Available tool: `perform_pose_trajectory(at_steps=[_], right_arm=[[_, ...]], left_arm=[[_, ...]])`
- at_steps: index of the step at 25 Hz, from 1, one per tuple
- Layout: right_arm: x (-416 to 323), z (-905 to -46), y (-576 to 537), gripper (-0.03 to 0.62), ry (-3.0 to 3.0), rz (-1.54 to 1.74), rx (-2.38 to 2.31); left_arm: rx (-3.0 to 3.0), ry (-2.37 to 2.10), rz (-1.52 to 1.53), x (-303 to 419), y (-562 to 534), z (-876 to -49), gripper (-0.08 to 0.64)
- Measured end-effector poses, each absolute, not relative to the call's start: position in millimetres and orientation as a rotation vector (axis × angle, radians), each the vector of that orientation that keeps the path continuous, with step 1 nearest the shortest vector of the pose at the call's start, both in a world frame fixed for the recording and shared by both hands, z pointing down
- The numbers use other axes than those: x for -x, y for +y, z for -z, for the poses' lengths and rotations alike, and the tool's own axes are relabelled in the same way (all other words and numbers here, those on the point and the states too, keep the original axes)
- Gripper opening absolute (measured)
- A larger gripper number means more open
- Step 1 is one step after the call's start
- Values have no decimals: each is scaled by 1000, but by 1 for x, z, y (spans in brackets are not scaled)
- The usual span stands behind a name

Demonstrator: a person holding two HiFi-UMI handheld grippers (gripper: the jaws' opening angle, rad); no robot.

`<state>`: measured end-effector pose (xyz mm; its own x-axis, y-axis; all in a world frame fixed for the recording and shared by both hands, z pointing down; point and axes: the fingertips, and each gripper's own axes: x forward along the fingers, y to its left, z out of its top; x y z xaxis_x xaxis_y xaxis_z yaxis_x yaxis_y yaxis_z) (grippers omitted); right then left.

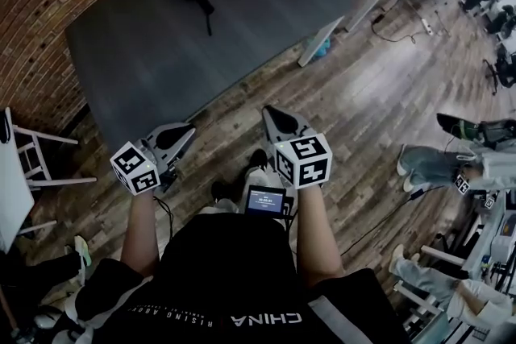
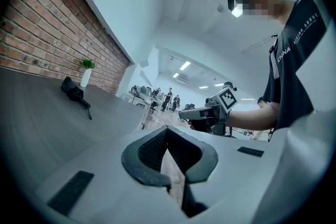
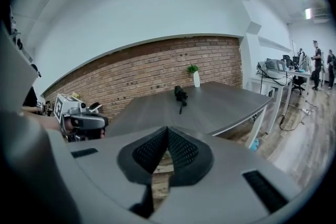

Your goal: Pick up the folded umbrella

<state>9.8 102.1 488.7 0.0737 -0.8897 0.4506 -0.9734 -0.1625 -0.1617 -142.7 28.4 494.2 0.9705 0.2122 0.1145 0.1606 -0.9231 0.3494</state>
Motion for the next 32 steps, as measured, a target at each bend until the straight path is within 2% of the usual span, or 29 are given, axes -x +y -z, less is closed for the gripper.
perform_pose_trajectory(at_steps=[20, 32], right_arm=[[-155, -479, 19, 8, -2060, -650, -2025], [-183, -497, -22, 8, -2164, -696, -1886]], left_arm=[[-2811, -24, -200, 6, -49, -469, 3], [-2767, -233, -246, -8, -74, -490, 3]])
